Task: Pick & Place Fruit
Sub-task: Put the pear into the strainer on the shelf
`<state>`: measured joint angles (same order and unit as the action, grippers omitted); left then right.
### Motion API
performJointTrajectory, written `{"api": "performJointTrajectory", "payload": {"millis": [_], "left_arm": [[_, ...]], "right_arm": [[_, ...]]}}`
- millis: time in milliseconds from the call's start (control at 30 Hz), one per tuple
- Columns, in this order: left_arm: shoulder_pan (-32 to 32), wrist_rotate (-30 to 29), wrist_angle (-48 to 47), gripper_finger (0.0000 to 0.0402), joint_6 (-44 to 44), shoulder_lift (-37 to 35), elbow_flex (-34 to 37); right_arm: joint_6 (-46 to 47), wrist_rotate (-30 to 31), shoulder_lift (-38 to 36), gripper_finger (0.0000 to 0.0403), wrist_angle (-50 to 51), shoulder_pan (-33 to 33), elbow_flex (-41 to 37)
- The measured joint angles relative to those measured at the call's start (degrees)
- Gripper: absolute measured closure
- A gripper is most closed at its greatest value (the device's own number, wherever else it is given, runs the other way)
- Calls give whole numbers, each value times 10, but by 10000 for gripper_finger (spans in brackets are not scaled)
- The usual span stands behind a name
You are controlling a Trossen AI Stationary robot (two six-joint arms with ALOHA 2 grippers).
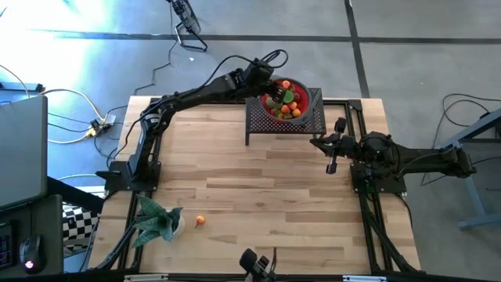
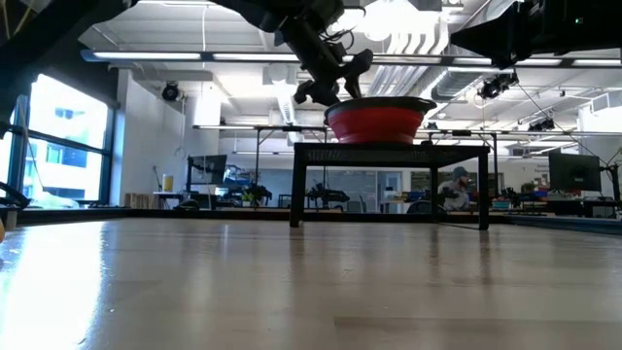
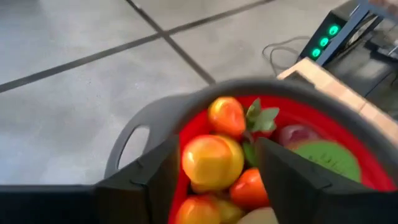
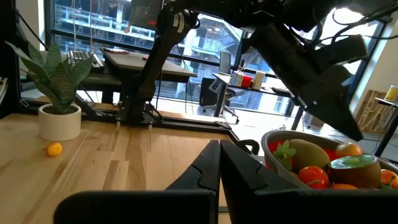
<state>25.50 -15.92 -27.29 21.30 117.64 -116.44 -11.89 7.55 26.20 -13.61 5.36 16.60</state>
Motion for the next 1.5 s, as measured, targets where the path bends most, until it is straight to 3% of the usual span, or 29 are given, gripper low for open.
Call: {"api": "performJointTrajectory", "payload": {"millis": [200,467,700,900,1100,1500], "left_arm": [[0,12,14,150,0,0,0],[4,52,-17,145,-34,-38,0],[-1,71,-91,145,-99,-102,-1],[-14,126,-229,145,-106,-161,-1],[-76,137,-395,145,-78,-199,0],[-273,95,-556,145,129,-205,0]], "right_arm": [[0,0,0,398,0,0,0],[1,0,0,398,1,0,0],[1,0,0,398,1,0,0],[1,0,0,398,1,0,0],[2,0,0,398,1,0,0],[2,0,0,398,1,0,0]]}}
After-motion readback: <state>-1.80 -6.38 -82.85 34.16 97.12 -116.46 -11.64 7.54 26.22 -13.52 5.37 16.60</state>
